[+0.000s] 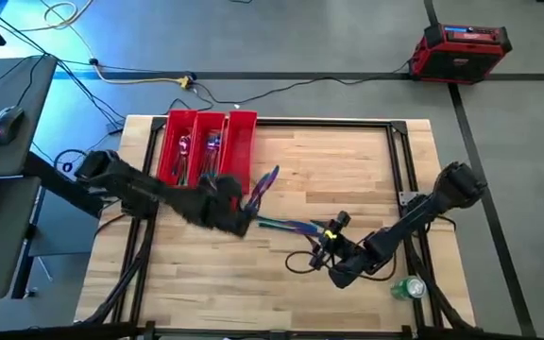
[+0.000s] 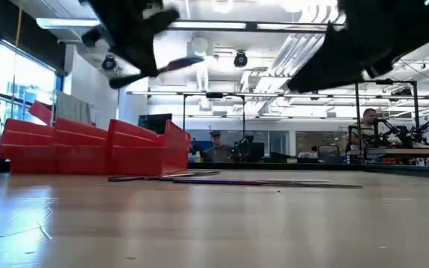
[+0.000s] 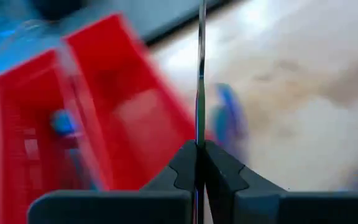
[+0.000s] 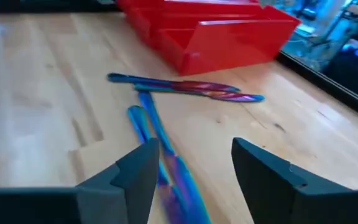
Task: Sort silverware
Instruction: Put the blue knife into the right red bin
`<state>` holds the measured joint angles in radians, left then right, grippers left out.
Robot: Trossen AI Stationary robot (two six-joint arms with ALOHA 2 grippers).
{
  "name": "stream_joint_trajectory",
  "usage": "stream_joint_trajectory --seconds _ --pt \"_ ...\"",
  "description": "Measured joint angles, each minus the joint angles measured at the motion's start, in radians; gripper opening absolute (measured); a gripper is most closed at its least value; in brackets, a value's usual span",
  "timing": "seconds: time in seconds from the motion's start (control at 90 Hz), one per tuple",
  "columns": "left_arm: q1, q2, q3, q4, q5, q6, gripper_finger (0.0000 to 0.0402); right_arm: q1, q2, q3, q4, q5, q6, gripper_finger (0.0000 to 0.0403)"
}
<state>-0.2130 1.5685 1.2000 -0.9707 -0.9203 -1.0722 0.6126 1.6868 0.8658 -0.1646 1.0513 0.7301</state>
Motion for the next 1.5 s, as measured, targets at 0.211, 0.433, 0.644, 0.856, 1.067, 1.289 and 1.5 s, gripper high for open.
stream_joint_trajectory --seconds 0.211,0.433,0.644,0.856,1.067,1.289,1.5 --pt "0.332 -0.005 -0.111 0.138 0.057 0.071 0.0000 -0.038 0.047 0.001 0.011 -0.096 0.052 0.0190" --pt "0.533 -0.008 -0.217 0.551 0.292 0.243 0.0000 -0.036 0.054 0.001 0.012 -0.105 0.056 0.0190" --pt "0.582 -0.003 -0.221 0.533 0.370 0.204 0.0000 -0.035 0.054 0.002 0.011 -0.108 0.056 0.0190" --pt "0.579 -0.004 -0.221 0.541 0.433 0.222 0.0012 -0.035 0.054 0.002 0.011 -0.111 0.056 0.0190" --pt "0.579 -0.004 -0.220 0.538 0.440 0.279 0.0052 -0.036 0.054 0.002 0.012 -0.130 0.055 0.0190" --pt "0.560 -0.041 -0.218 0.512 0.474 0.342 0.0071 -0.037 0.054 0.003 0.011 -0.136 0.050 0.0190" --pt "0.397 -0.127 -0.171 0.480 0.593 0.521 0.0054 -0.079 0.049 0.003 -0.059 -0.325 -0.007 0.0189"
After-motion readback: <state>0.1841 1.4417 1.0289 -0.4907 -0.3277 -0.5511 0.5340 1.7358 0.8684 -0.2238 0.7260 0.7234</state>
